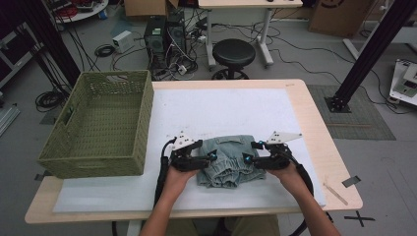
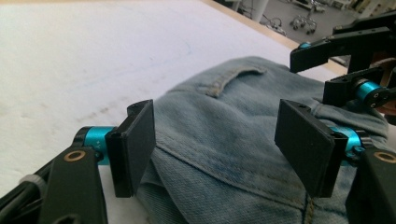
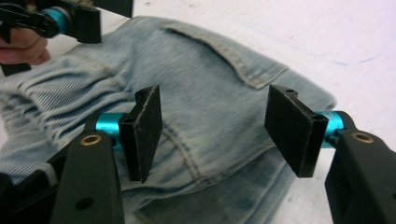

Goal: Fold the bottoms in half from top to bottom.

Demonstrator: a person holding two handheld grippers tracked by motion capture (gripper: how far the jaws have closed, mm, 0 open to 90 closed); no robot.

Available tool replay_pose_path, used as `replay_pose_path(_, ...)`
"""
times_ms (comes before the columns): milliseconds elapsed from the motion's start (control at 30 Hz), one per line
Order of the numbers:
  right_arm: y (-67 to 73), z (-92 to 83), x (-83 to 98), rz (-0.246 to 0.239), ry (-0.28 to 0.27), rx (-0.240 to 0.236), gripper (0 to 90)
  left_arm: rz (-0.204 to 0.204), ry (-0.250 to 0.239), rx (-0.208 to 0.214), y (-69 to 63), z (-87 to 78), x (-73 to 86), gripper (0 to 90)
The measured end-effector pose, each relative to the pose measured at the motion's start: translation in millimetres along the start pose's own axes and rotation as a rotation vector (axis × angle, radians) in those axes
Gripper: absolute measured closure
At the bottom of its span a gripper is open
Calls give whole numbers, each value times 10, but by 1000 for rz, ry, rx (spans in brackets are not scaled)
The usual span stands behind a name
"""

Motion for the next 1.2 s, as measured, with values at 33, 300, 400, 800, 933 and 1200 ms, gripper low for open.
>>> replay_pose_path(33,12,3,10,-1,6,-5,376,4,11,4,-11,8,10,299)
replay_pose_path(300,58,55,77,-60,85,-8,404,90,98,-20,-70,42,82,353)
replay_pose_path(400,72,79,109,-87,111,14,413,123,119,-34,-91,59,106,367)
replay_pose_path(800,31,-115,70,3,-40,-5,363,11,-32,-32,18,-96,20,343)
replay_pose_path(933,-19,-233,33,13,-91,25,326,-9,-96,-60,68,-200,-56,318)
replay_pose_path(1200,-74,-336,7,-16,-86,94,298,-6,-126,-75,85,-276,-131,238)
Point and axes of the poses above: each handheld gripper's, and its own axes: z roughly forward along the jaws, x roughly out of its underside, y roughly to its left, the point moved 2 cm from there along z, roughly forward along the jaws, and after that the axes turned 6 degrees about -y, right-handed, at the moved point
